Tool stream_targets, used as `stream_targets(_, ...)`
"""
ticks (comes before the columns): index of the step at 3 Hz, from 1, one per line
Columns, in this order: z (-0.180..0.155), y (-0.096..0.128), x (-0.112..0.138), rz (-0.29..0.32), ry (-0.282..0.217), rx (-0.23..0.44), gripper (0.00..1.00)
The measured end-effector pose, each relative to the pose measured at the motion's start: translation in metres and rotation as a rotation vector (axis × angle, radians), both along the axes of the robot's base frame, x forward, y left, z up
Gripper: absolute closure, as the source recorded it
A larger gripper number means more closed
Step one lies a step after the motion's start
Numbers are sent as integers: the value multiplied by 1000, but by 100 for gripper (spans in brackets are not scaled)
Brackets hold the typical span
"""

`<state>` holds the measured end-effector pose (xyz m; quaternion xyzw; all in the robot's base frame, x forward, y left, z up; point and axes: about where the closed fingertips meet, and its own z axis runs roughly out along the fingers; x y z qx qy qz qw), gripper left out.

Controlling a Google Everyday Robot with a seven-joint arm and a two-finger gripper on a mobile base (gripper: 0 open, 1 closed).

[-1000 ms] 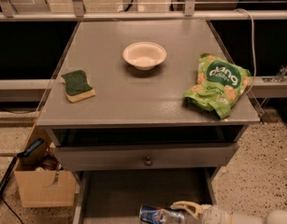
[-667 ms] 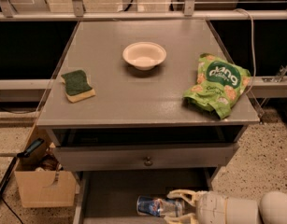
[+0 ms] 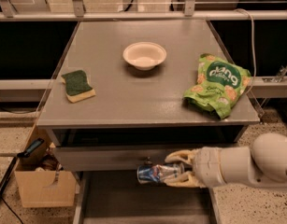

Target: Pick redbull can from middle drawer and place on counter

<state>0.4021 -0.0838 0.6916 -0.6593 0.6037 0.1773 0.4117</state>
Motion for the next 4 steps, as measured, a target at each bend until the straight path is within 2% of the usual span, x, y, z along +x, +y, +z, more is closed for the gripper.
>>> stream_targets(1, 41, -19, 12, 16, -8, -30, 100)
stream_targets(2, 46, -20, 11, 27, -6, -28, 100)
stream_targets(3, 41, -12, -4, 23, -20, -19, 100)
stream_targets(4, 78, -5, -21, 25, -74, -75, 100)
